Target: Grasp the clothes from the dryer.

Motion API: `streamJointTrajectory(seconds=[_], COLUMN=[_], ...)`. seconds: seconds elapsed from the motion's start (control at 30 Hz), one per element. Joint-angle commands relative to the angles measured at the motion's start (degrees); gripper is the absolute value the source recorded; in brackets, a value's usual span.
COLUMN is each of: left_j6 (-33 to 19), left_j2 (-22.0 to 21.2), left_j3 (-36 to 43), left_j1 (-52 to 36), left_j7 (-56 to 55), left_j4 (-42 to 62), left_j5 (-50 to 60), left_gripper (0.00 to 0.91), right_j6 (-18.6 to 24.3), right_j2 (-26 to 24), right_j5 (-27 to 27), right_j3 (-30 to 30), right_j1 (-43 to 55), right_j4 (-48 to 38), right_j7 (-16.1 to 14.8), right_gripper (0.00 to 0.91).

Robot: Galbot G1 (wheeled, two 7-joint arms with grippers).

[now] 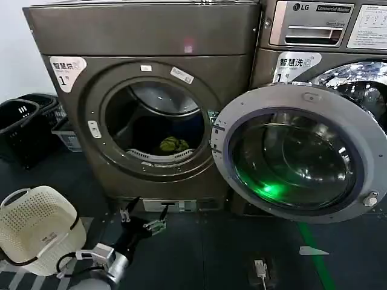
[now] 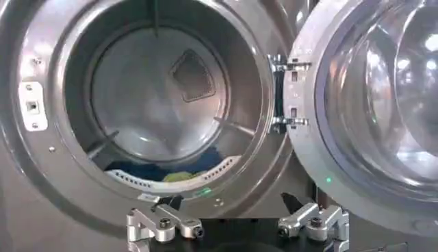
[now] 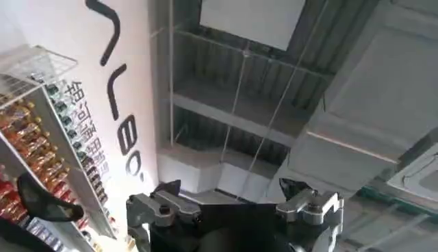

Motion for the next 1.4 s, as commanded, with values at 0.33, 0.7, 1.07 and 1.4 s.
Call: streamJointTrajectory(seconds=[0.33,0.7,1.07,1.4], left_j6=[-0.33,-0.49,-0.36,-0.36], left_j2=[-0.08,-0.09,0.13,0.31], left_j3=[0.08,0.04,0.18,0.20], left_j1=[-0.20,-0.22,-0.50,-0.44], left_j7=[-0.14,-0.05,0.02,0.06], left_j4=[0.06,-0.13,-0.22,-0.40], left_j5=[-0.23,-0.20,-0.23,-0.35], left_gripper=[0.907,0.907,0.907,0.907], right_j6=[0.04,0.06,0.22,0.20], right_j2=[0.14,0.05,0.01,-0.02], right_j5=[0.09,0.05,0.07,0.22], right_j3=[0.10,-0.15,-0.17,0.08], right_j1=[-0.01,0.21,0.22,-0.01], right_j4=[0.23,0.32,0.27,0.40], right_j7=[-0.23,-0.39,-0.71,-0.85], right_gripper=[0.907,0.907,0.907,0.907])
